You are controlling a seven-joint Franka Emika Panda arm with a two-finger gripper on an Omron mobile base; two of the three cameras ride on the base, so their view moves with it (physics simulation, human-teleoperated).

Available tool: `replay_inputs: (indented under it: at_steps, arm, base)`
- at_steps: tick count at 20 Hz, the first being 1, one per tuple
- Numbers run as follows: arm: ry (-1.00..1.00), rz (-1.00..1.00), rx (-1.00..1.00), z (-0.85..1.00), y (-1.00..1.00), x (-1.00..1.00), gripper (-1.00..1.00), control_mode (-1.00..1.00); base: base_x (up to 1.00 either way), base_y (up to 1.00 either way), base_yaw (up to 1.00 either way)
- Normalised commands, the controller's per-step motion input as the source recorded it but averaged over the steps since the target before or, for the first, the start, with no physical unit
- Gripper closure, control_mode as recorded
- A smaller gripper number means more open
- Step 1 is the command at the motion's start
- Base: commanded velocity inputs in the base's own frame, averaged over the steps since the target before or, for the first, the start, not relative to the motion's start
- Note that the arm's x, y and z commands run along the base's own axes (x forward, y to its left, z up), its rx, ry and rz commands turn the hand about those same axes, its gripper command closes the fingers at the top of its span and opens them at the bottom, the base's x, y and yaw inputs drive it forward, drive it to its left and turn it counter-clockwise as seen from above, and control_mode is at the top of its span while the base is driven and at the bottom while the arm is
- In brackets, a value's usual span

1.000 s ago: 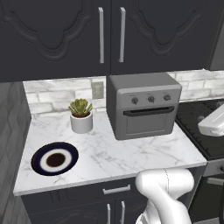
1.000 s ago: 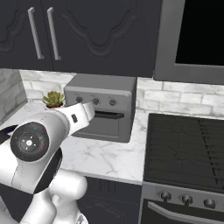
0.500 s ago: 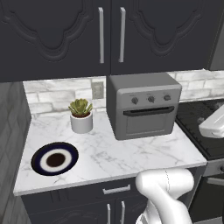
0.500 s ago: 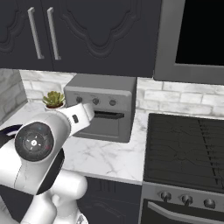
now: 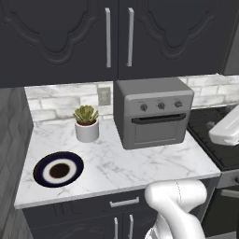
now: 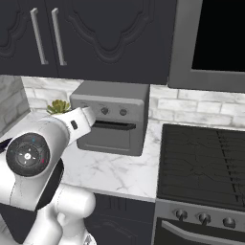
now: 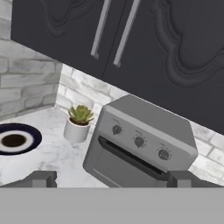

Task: Pull the toaster oven rack outwards. Pick up the baguette from the plate and place it on the toaster oven rack. Close the toaster oven door fully and set the temperature to the lowest setting.

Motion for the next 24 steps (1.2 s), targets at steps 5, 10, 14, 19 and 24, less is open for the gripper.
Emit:
replay_inputs:
  at_steps: [5,10,14,19,24]
  arm:
    - [-0.14,0.04,0.0,-0.18,0.2,0.1,-1.0,-1.0]
    - [-0.08,0.07,0.0,-0.33,0.14,0.18,-1.0,-1.0]
    - [-0.05,0.05,0.0,-0.44,0.11,0.19,-1.0,-1.0]
    - [-0.05,0.05,0.0,-0.47,0.06,0.22,-1.0,-1.0]
    - [-0.08,0.01,0.02,-0.45,0.01,0.24,-1.0,-1.0]
  base:
    - [0.0,0.0,0.0]
    - [0.0,0.0,0.0]
    - [0.0,0.0,0.0]
    - [0.0,0.0,0.0]
    - [0.0,0.0,0.0]
